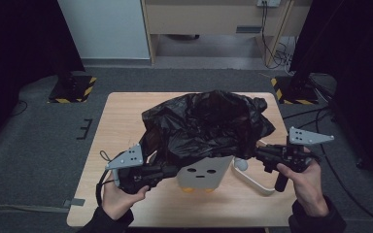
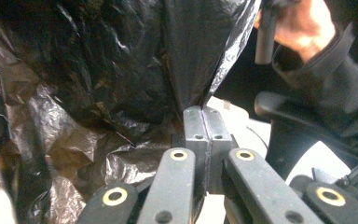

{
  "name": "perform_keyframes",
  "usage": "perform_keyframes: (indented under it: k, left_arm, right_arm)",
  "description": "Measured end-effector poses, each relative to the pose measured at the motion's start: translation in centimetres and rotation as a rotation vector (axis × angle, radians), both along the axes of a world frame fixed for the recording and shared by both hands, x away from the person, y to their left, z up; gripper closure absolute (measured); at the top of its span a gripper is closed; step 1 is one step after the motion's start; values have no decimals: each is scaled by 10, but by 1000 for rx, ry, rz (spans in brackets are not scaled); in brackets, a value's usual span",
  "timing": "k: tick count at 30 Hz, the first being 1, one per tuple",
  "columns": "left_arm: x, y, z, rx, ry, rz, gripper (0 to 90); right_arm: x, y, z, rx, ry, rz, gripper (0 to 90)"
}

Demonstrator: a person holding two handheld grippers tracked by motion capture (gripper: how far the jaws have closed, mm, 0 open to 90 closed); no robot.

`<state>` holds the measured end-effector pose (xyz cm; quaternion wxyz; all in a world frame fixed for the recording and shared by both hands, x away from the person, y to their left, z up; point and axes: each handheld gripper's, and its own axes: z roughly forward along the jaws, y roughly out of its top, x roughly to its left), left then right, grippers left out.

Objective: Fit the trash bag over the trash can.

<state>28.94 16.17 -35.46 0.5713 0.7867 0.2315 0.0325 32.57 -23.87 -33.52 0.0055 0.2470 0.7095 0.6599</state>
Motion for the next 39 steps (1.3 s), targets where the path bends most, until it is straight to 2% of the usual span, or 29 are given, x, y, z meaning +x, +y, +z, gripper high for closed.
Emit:
perform_keyframes:
  k: [2,4,6,8,11,15,19,20,21,22,23,24,25,26,27,28,29,30,32,35,36,37,38,39]
  left_arm:
    - [1,0,-1,2,7,8,900]
    - [4,6,-3,-9,12,49,900]
    - [5,10,-3,-25,26,55,900]
    - [5,10,-4,-23,29,63,900]
    - [4,6,-6,-2,33,70,900]
    - [3,5,-6,23,33,67,900]
    - [3,7,-4,34,31,64,900]
    - [3,8,-4,44,33,70,900]
    - [4,9,-4,91,21,107,900]
    - [5,11,-6,84,28,109,900]
    - [7,13,-6,58,42,102,900]
    - [8,15,-5,37,42,98,900]
    - [7,16,-4,16,31,100,880]
    - [7,18,-1,0,10,105,819]
    - [7,18,-1,0,10,105,762]
    - [4,22,7,-45,-33,125,709]
    - [4,22,7,-45,-33,125,657]
    - [1,26,15,-102,-93,146,597]
    - [-3,30,23,-150,-160,178,495]
    - [-5,38,33,-209,-250,261,371]
    - [-5,42,35,-223,-274,287,347]
    - [-5,45,38,-243,-295,318,327]
    - [-5,48,41,-251,-315,349,299]
    - [-4,50,45,-241,-343,373,279]
  right_arm:
    - [-1,1,0,1,0,6,900]
    - [-3,0,-1,-2,-3,12,900]
    - [-2,-2,0,-5,-6,4,900]
    - [-3,-4,1,-11,-7,9,900]
    - [-5,-5,3,-41,-24,12,900]
    - [-8,-3,7,-109,-66,-20,900]
    - [-10,-2,8,-133,-65,15,900]
    - [-9,-2,8,-140,-58,24,900]
    - [-8,-1,6,-175,-38,28,900]
    - [-7,-1,4,-208,-40,-4,900]
    - [-5,-2,1,-202,-34,-26,900]
    - [-3,-2,-1,-175,-21,-31,900]
    - [-1,-1,-3,-160,-17,-40,900]
    - [0,-1,-4,-150,-24,-60,888]
    - [0,-1,-4,-150,-24,-60,888]
    - [2,-1,-5,-128,-31,-97,850]
    - [3,-2,-6,-121,-38,-110,848]
    - [4,-4,-6,-111,-38,-121,833]
    - [6,-7,-7,-93,-36,-151,821]
    - [10,-11,-9,-80,-32,-184,740]
    - [12,-12,-10,-78,-33,-196,697]
    - [14,-13,-10,-76,-33,-204,693]
    - [15,-15,-10,-63,-37,-209,668]
    - [16,-16,-9,-50,-47,-214,622]
